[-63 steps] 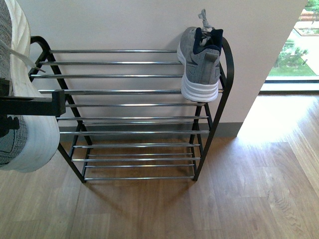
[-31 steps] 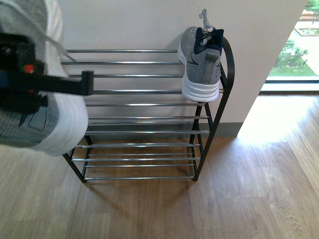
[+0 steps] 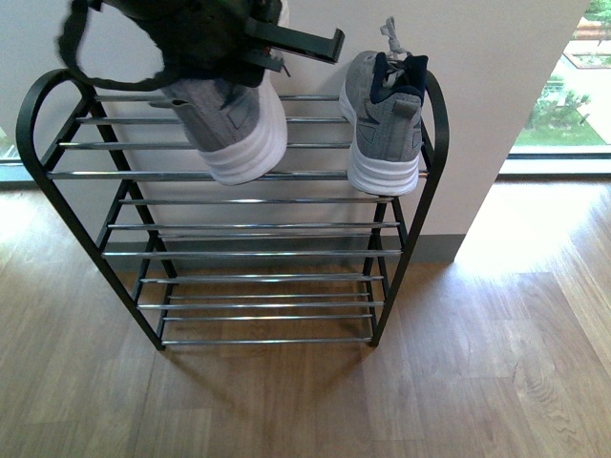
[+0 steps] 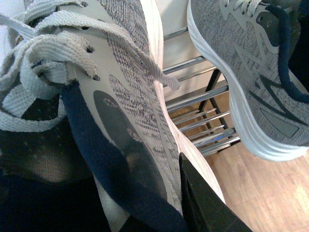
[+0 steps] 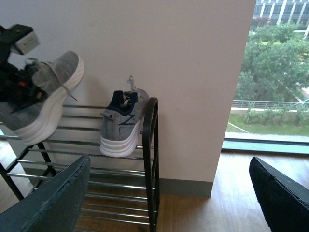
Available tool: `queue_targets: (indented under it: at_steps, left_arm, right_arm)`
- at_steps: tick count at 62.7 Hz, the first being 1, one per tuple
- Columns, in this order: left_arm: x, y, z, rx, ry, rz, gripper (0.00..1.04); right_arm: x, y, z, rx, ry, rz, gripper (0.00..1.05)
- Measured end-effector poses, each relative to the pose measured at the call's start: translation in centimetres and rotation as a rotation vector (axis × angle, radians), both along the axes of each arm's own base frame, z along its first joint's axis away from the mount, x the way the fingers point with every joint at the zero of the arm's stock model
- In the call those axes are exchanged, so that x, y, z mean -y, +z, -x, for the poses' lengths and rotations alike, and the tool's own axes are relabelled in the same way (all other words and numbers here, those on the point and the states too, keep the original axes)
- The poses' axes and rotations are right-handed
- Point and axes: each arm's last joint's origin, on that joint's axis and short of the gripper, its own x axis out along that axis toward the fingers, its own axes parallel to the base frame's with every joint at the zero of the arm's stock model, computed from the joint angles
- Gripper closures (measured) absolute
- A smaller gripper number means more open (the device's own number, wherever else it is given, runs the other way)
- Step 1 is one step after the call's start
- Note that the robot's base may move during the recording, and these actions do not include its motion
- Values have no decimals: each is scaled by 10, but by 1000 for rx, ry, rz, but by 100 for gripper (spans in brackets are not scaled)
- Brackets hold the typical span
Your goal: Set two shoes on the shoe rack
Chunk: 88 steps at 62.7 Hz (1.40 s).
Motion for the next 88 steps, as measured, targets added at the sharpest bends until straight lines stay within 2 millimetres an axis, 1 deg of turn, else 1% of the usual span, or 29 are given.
queue_targets:
  at_steps: [6, 13, 21, 32, 45, 56, 65, 74, 88]
  left_arm:
    - [14, -16, -24, -71, -27, 52, 103]
    - [30, -27, -40, -113, -62, 69, 103]
    - [55, -36, -59, -145, -93, 65, 103]
    - [64, -39, -74, -157, -80, 71, 103]
    - [66, -39, -79, -158, -29, 49, 103]
    - [66, -40, -80, -159, 3, -25, 103]
    - [69, -39, -79, -143, 31, -73, 103]
    - [69, -39, -79, -148, 37, -73, 103]
    - [73, -38, -76, -141, 92, -95, 103]
  right_arm:
    - [0, 0, 0, 0, 0, 0, 9]
    - [0, 0, 0, 0, 0, 0, 9]
    - [0, 0, 0, 0, 0, 0, 9]
    - [0, 0, 0, 0, 0, 0, 9]
    - [0, 0, 0, 0, 0, 0, 9]
    - [0, 0, 0, 1, 0, 0, 9]
    - [0, 0, 0, 1, 0, 0, 9]
    - [0, 0, 0, 1, 0, 0, 9]
    - [0, 0, 0, 0, 0, 0, 9]
